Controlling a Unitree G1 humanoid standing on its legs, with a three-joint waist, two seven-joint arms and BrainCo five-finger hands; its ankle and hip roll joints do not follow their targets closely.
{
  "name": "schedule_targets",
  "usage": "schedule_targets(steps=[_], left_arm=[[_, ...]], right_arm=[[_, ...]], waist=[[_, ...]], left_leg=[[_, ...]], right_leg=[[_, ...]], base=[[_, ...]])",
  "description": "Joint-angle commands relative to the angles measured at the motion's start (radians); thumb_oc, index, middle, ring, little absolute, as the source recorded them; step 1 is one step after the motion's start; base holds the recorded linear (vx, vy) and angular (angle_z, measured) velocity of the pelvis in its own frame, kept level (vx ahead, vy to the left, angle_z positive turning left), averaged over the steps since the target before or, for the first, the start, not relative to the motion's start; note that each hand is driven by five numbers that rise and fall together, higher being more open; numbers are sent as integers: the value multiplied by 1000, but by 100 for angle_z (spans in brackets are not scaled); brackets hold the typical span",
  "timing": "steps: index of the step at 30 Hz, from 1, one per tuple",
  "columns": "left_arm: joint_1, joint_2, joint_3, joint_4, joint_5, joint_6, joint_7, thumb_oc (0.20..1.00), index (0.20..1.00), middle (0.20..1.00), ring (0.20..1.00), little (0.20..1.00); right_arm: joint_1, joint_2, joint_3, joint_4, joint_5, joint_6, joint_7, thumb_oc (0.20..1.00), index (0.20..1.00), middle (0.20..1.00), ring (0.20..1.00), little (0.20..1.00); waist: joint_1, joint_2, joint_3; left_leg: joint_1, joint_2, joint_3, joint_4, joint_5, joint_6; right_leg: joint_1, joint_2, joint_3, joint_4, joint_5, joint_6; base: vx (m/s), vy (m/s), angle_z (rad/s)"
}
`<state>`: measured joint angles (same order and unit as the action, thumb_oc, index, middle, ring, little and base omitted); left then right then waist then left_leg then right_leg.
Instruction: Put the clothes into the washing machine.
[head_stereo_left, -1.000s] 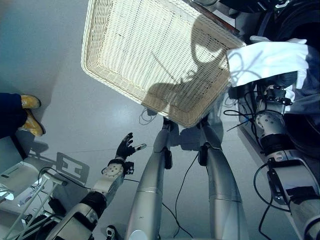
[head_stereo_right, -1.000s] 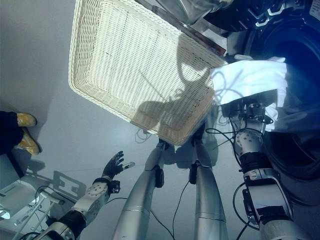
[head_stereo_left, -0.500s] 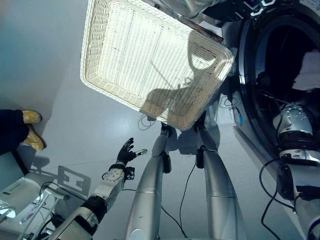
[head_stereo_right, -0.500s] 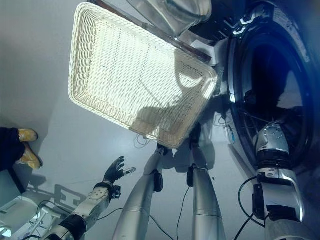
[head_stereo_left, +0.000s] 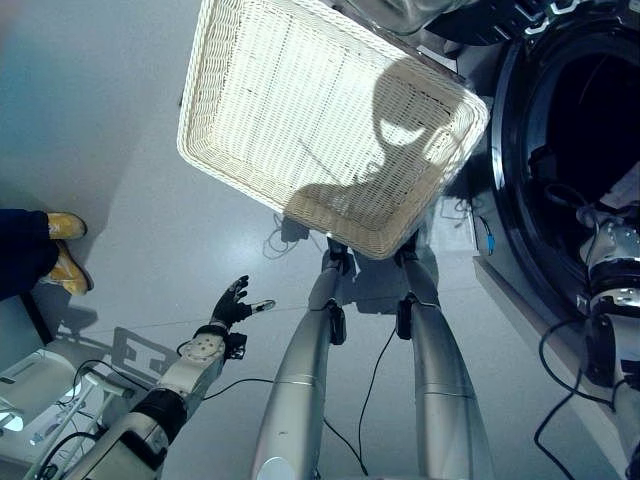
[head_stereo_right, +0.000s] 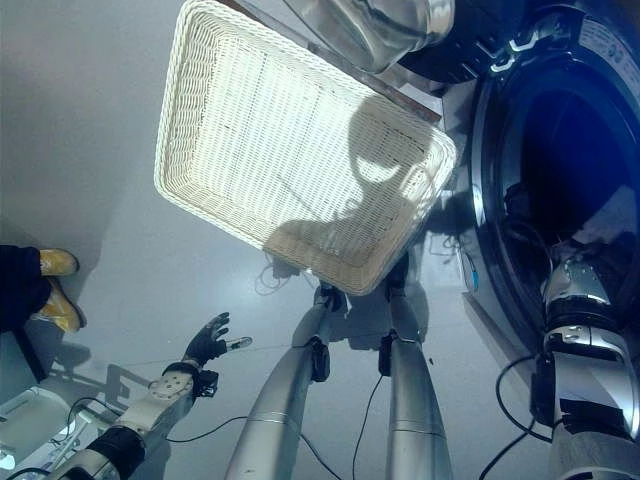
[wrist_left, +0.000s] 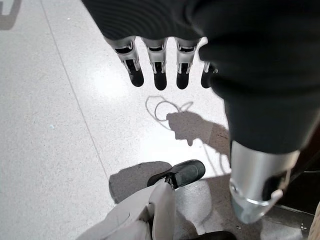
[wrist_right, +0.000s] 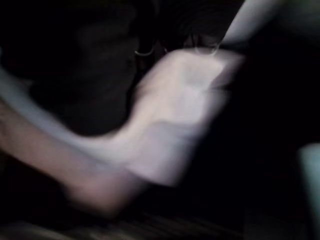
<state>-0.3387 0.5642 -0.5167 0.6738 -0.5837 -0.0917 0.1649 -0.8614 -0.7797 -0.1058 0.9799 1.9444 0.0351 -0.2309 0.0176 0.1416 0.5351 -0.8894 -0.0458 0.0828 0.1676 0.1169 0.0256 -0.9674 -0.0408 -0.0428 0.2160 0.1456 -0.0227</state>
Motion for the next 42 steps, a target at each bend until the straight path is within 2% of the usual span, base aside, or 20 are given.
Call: schedule_targets(steps=[1, 5, 6, 8, 12, 13, 15, 17, 21, 22, 26, 27, 28, 29, 31, 33, 34, 36, 41, 42], left_arm=[[96, -4, 53, 25, -9, -8, -27, 1000, 1000, 1000, 1000, 1000], [67, 14, 64, 20, 4, 12, -42, 1000, 1000, 1000, 1000, 1000], [73, 16, 57, 17, 6, 21, -40, 1000, 1000, 1000, 1000, 1000], [60, 21, 69, 12, 4, 28, -38, 1000, 1000, 1000, 1000, 1000], [75, 1, 70, 16, 9, 22, -26, 1000, 1000, 1000, 1000, 1000], [79, -20, 66, 31, 9, 10, -14, 1000, 1000, 1000, 1000, 1000], [79, -24, 66, 33, 9, 9, -12, 1000, 1000, 1000, 1000, 1000], [78, -74, 67, 63, 22, -3, 4, 1000, 1000, 1000, 1000, 1000], [67, -108, 72, 91, 28, -10, 10, 1000, 1000, 1000, 1000, 1000], [63, -119, 77, 96, 31, -10, 11, 1000, 1000, 1000, 1000, 1000], [57, -130, 90, 95, 40, 2, 10, 1000, 1000, 1000, 1000, 1000], [54, -134, 100, 100, 48, 12, 6, 1000, 1000, 1000, 1000, 1000], [54, -136, 106, 99, 51, 22, 5, 1000, 1000, 1000, 1000, 1000], [54, -136, 106, 99, 51, 22, 5, 1000, 1000, 1000, 1000, 1000], [62, -139, 130, 121, 59, 30, -15, 1000, 1000, 1000, 1000, 1000], [62, -144, 135, 138, 61, 24, -21, 1000, 1000, 1000, 1000, 1000], [60, -155, 145, 163, 60, 17, -24, 1000, 1000, 1000, 1000, 1000], [62, -163, 152, 184, 67, 16, -28, 1000, 1000, 1000, 1000, 1000], [58, -173, 160, 219, 73, 21, -38, 1000, 1000, 1000, 1000, 1000], [52, -178, 165, 242, 76, 31, -44, 1000, 1000, 1000, 1000, 1000]], right_arm=[[161, -137, 60, 24, -333, 271, 262, 1000, 1000, 1000, 1000, 1000], [131, -114, 167, 20, -573, 343, 454, 1000, 1000, 1000, 1000, 1000], [134, -107, 200, 11, -591, 346, 495, 1000, 1000, 1000, 1000, 1000], [119, -103, 209, -6, -580, 321, 530, 1000, 1000, 1000, 1000, 1000], [142, -73, 177, -55, -455, 250, 526, 1000, 1000, 1000, 1000, 1000], [155, -33, 147, -95, -375, 193, 503, 1000, 1000, 1000, 1000, 1000], [158, -25, 142, -102, -355, 177, 491, 1000, 1000, 1000, 1000, 1000], [176, 54, 109, -143, -329, 91, 440, 1000, 1000, 1000, 1000, 1000], [198, 108, 107, -151, -408, 40, 403, 1000, 1000, 1000, 1000, 1000], [215, 131, 119, -150, -551, 1, 367, 1000, 1000, 1000, 1000, 1000], [236, 159, 165, -136, -730, -7, 367, 1000, 1000, 1000, 1000, 1000], [251, 174, 204, -130, -864, -24, 371, 1000, 1000, 1000, 1000, 1000], [263, 182, 231, -152, -884, -55, 365, 1000, 1000, 1000, 1000, 1000], [263, 182, 231, -152, -884, -55, 365, 1000, 1000, 1000, 1000, 1000], [292, 210, 216, -178, -715, -56, 394, 1000, 1000, 1000, 1000, 1000], [297, 222, 201, -172, -685, -65, 389, 1000, 1000, 1000, 1000, 1000], [300, 234, 160, -149, -589, -87, 401, 1000, 1000, 1000, 1000, 1000], [298, 247, 107, -121, -456, -65, 427, 1000, 1000, 1000, 1000, 1000], [284, 266, 59, -80, -435, -78, 392, 1000, 1000, 1000, 1000, 1000], [262, 264, 40, -56, -425, -85, 335, 1000, 1000, 1000, 1000, 1000]], waist=[[-12, 22, -15], [1, 15, -15], [2, 13, -15], [5, 9, -15], [-1, 5, -15], [-7, 5, -15], [-8, 5, -15], [-17, 8, -15], [-21, 10, -15], [-22, 9, -15], [-20, 5, -15], [-18, -1, -15], [-17, -5, -15], [-17, -5, -15], [-17, -13, -15], [-17, -15, -15], [-19, -15, -15], [-18, -14, -15], [-17, -11, -15], [-13, -10, -15]], left_leg=[[-15, 7, -38, -15, 43, -68], [-13, 8, -35, -28, 48, -65], [20, 5, -40, -31, 23, -68], [-5, 8, -32, -40, 51, -61], [13, 5, -31, -52, 50, -58], [23, 2, -29, -60, 49, -57], [24, 1, -29, -61, 49, -57], [43, -5, -20, -74, 48, -55], [60, -11, -14, -82, 46, -51], [70, -15, -11, -83, 45, -48], [85, -21, -10, -82, 42, -44], [98, -24, -9, -85, 41, -41], [109, -26, -8, -86, 40, -39], [109, -26, -8, -86, 40, -39], [150, -30, -11, -88, 34, -33], [164, -32, -13, -91, 33, -31], [192, -33, -13, -98, 30, -28], [225, -31, -13, -103, 22, -28], [277, -31, -14, -116, 15, -28], [308, -31, -13, -129, 14, -27]], right_leg=[[-6, 40, -70, 143, -92, 58], [-1, 36, -86, 125, -83, 61], [28, 34, -81, 133, -111, 69], [6, 38, -92, 119, -79, 64], [21, 43, -84, 107, -73, 70], [28, 45, -77, 97, -69, 73], [30, 45, -76, 95, -68, 74], [45, 45, -66, 75, -56, 82], [61, 39, -62, 55, -45, 88], [71, 36, -62, 47, -40, 90], [91, 26, -66, 33, -30, 94], [107, 21, -71, 24, -25, 96], [118, 19, -73, 19, -22, 97], [118, 19, -73, 19, -22, 97], [155, 20, -69, 24, -28, 100], [168, 21, -68, 24, -31, 101], [195, 20, -64, 24, -36, 104], [224, 16, -65, 28, -46, 107], [269, 8, -70, 23, -51, 112], [298, 3, -74, 14, -50, 115]], base=[[-28, -53, -2], [-29, -23, -1], [-41, 11, 0], [-71, 35, -3], [-60, 90, -1], [-49, 82, 1], [-49, 102, -1], [-86, 200, -5], [-64, 112, -7], [-74, 110, -4], [-70, 93, 0], [-72, 103, 2], [-65, 96, 1], [-41, 104, 2], [-39, 116, 1], [-23, 74, 0], [-13, 68, -1], [-6, 62, 1], [0, 16, 3], [4, 54, 7]])
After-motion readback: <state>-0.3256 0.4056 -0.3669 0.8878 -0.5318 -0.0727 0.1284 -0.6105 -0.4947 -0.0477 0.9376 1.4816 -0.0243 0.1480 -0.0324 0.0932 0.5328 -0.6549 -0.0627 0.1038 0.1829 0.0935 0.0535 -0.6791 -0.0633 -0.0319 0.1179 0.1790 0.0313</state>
